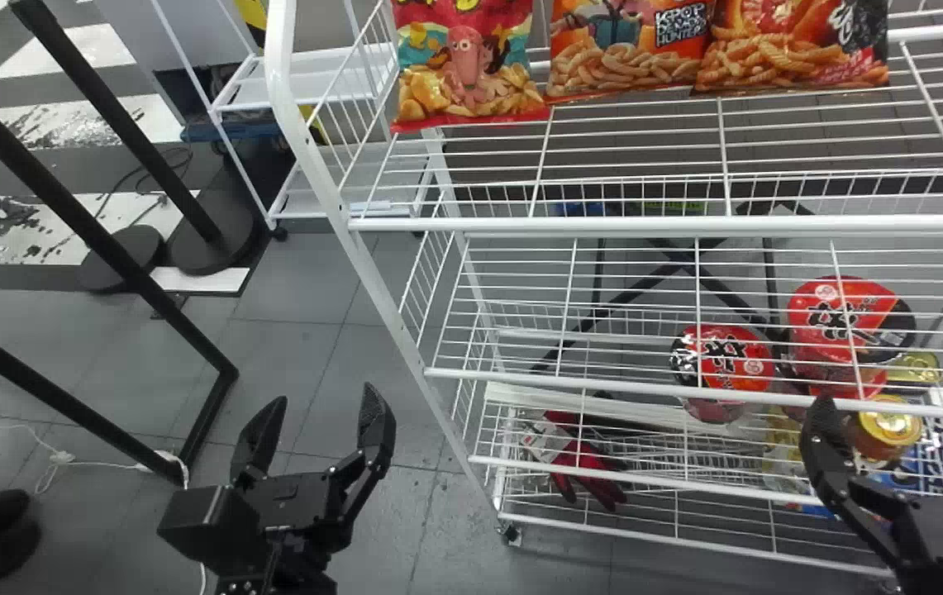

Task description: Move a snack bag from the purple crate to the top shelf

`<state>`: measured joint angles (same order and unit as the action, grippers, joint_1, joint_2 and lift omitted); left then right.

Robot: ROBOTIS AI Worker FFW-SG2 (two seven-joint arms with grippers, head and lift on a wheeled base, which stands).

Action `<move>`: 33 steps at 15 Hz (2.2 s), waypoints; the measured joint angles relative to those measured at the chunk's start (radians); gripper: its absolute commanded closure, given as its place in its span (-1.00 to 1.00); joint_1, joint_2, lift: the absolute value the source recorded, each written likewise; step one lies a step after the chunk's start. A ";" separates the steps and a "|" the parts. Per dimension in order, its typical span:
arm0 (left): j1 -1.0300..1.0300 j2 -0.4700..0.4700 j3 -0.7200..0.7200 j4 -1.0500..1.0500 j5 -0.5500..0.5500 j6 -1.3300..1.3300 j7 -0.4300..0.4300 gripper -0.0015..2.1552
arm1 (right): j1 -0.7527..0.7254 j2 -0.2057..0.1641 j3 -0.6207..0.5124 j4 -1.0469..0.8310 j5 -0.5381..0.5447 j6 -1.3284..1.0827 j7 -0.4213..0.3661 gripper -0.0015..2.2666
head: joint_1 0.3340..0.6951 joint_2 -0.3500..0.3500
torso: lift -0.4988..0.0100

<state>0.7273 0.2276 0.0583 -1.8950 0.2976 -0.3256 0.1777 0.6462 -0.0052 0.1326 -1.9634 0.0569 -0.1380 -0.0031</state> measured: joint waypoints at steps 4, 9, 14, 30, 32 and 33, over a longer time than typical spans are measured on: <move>-0.001 -0.002 0.000 0.003 -0.001 0.002 0.000 -0.95 | -0.003 -0.003 0.002 0.011 0.015 -0.010 0.000 -0.98 | 1.00 0.83 | 0.04; -0.003 -0.002 -0.001 0.005 -0.002 0.000 0.000 -0.95 | -0.004 -0.004 0.004 0.011 0.028 -0.023 0.001 -0.98 | 1.00 0.83 | -0.04; -0.003 -0.002 -0.002 0.005 -0.001 0.000 0.000 -0.95 | -0.003 -0.004 0.004 0.012 0.034 -0.025 0.000 -0.98 | 1.00 0.83 | -0.12; -0.002 -0.002 -0.002 0.010 -0.001 -0.006 0.002 -0.94 | 0.001 -0.006 0.009 0.017 0.046 -0.066 0.002 -0.99 | 1.00 0.85 | -0.37; -0.002 -0.001 -0.003 0.010 -0.001 -0.006 0.003 -0.94 | 0.003 -0.006 0.009 0.017 0.046 -0.070 0.002 -0.99 | 1.00 0.86 | -0.41; -0.002 -0.001 -0.004 0.010 -0.001 -0.006 0.003 -0.94 | 0.004 -0.006 0.009 0.017 0.046 -0.074 0.002 -0.99 | 1.00 0.86 | -0.42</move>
<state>0.7253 0.2269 0.0547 -1.8852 0.2961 -0.3320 0.1810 0.6500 -0.0111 0.1414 -1.9466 0.1031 -0.2123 -0.0014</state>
